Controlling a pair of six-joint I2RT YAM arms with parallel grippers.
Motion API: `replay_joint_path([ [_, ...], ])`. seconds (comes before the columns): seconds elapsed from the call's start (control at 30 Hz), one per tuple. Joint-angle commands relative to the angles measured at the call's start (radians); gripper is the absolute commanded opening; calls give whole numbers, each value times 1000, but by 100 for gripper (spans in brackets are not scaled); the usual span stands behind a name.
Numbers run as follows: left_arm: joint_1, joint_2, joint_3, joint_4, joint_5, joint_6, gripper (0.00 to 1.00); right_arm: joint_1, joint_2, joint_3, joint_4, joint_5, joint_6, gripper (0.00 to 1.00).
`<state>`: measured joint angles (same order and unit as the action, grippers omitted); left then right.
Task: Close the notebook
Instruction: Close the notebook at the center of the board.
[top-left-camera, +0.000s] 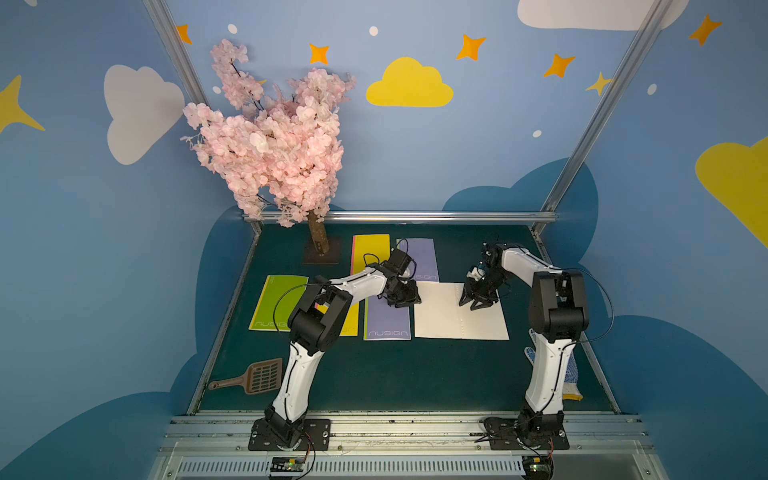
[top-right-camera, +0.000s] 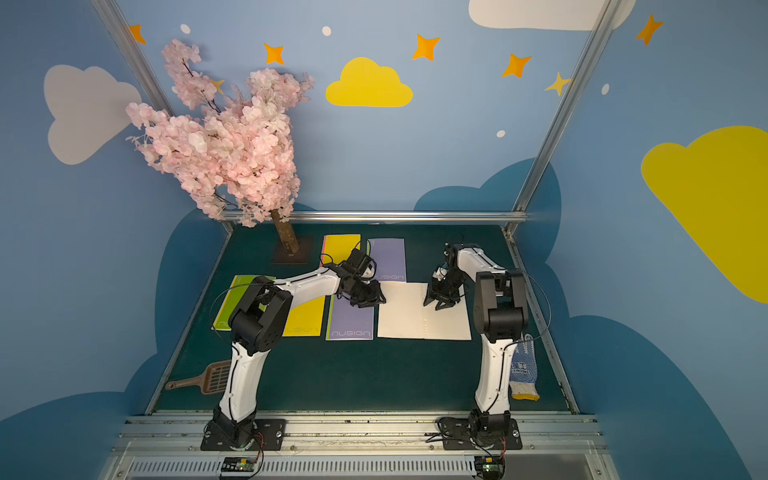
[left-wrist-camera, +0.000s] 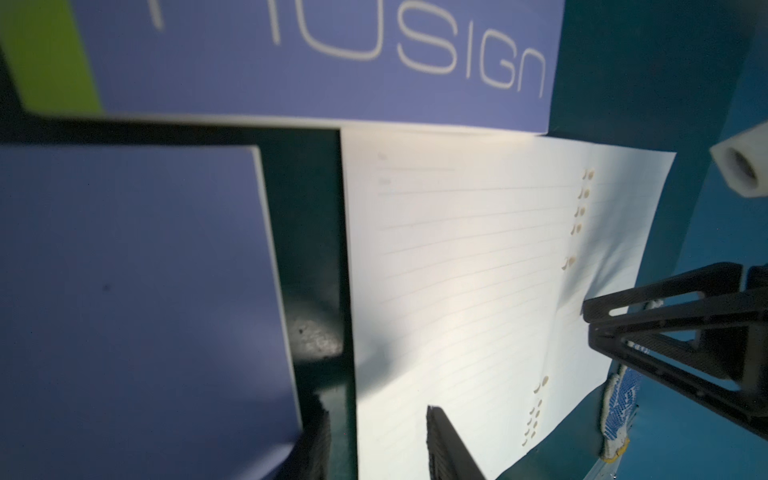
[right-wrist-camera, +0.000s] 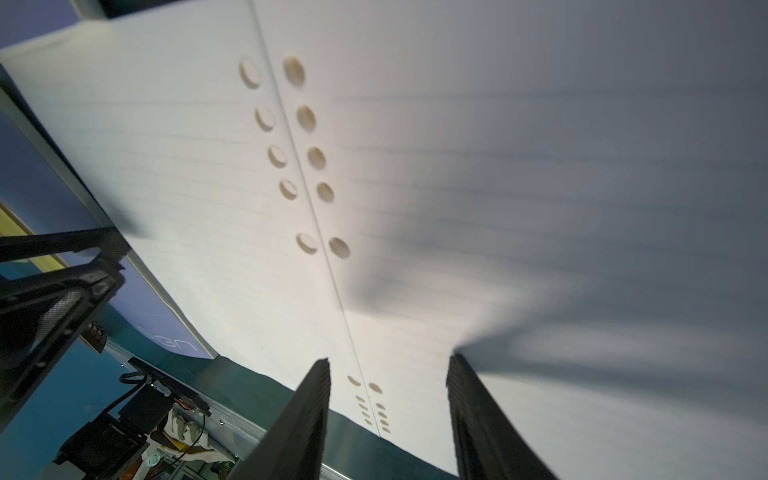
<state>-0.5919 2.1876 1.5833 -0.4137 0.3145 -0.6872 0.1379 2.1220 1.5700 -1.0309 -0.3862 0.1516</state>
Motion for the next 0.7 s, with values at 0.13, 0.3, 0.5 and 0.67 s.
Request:
replay_joint_path([
  [0.13, -19, 45, 70, -91, -28, 35, 41, -4, -1, -15, -23, -14, -14, 49],
  [0.3, -26, 67, 106, -127, -30, 43, 41, -4, -1, -24, -22, -9, -14, 49],
  [0.5, -30, 76, 120, -151, -45, 50, 41, -4, 0, -30, -19, -9, -14, 49],
  [0.67, -37, 88, 129, -148, -4, 55, 41, -4, -10, -57, -17, -4, -12, 49],
])
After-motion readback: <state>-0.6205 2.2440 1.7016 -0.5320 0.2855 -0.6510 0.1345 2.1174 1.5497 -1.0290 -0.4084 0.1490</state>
